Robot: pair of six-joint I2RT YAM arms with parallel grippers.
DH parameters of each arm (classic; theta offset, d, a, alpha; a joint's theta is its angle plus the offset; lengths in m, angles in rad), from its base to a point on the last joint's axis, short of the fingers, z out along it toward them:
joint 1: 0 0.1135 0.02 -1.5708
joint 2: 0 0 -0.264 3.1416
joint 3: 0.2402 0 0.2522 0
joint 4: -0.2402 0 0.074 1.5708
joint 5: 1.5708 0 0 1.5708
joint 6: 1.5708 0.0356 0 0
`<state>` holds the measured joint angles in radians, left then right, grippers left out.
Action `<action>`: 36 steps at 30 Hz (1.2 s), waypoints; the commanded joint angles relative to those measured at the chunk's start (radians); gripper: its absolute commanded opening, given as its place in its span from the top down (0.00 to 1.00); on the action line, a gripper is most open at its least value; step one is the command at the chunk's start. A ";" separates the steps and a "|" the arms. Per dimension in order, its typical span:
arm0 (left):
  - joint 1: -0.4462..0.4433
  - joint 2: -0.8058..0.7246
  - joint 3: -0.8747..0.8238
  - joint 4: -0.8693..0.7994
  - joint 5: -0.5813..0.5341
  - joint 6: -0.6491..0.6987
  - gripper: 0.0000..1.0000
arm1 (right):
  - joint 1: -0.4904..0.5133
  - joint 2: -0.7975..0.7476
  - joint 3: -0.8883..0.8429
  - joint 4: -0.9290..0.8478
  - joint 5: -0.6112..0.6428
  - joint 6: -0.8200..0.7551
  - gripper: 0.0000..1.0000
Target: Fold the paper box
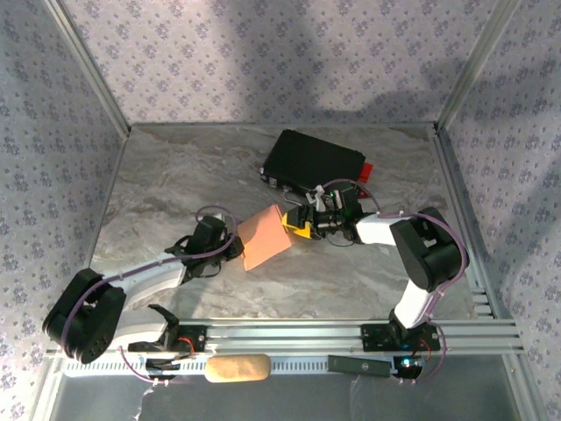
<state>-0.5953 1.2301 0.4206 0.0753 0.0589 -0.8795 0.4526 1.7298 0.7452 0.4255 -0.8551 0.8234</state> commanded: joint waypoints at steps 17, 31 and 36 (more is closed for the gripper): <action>0.006 -0.022 0.023 -0.085 -0.003 0.036 0.83 | 0.029 -0.011 0.069 -0.053 -0.068 -0.031 0.21; 0.006 -0.028 0.036 -0.104 -0.005 0.046 0.83 | 0.081 0.056 0.216 -0.278 -0.065 -0.164 0.28; 0.006 -0.047 0.043 -0.111 -0.007 0.054 0.80 | 0.073 0.093 0.207 -0.216 -0.074 -0.083 0.42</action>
<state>-0.5953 1.2160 0.4362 0.0025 0.0593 -0.8482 0.5316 1.7992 0.9466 0.2123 -0.9131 0.7002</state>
